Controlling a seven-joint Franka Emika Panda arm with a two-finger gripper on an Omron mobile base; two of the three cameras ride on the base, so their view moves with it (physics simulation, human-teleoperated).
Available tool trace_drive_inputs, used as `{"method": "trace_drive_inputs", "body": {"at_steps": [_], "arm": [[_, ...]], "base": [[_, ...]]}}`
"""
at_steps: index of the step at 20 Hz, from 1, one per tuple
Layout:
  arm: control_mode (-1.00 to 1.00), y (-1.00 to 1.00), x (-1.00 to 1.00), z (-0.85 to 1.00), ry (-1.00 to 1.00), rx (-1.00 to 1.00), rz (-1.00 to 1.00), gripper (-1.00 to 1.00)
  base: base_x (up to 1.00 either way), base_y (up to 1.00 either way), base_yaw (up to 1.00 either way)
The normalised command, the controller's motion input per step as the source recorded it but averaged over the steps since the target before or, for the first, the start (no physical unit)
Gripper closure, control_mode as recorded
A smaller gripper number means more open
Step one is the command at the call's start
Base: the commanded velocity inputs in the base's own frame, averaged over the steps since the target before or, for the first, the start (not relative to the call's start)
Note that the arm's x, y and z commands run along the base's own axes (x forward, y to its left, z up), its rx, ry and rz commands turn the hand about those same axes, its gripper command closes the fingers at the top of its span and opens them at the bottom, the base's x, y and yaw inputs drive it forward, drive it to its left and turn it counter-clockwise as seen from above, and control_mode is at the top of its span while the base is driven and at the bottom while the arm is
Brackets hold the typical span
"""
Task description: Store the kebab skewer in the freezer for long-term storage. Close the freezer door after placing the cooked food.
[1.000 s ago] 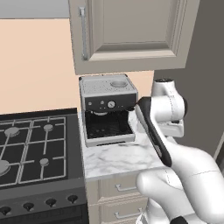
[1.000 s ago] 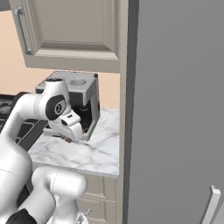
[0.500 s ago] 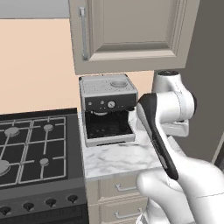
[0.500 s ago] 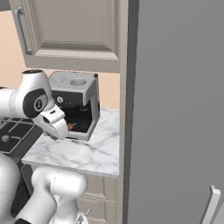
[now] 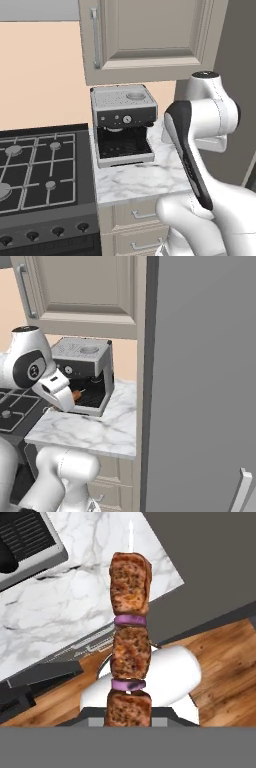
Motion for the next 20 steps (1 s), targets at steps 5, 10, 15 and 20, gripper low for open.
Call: {"method": "trace_drive_inputs", "body": {"at_steps": [5,10,15,20], "arm": [[-1.00,-0.37,-0.54,0.00,-0.05,0.00,0.05,1.00],[-1.00,-0.19,-0.73,0.03,-0.13,0.00,0.12,1.00],[-1.00,0.04,-0.38,0.03,-0.03,0.00,0.03,1.00],[-1.00,0.11,0.01,0.13,0.05,-0.04,0.00,1.00]], "base": [[0.00,0.00,0.00],[0.00,0.00,0.00],[0.00,0.00,0.00],[0.00,0.00,0.00]]}}
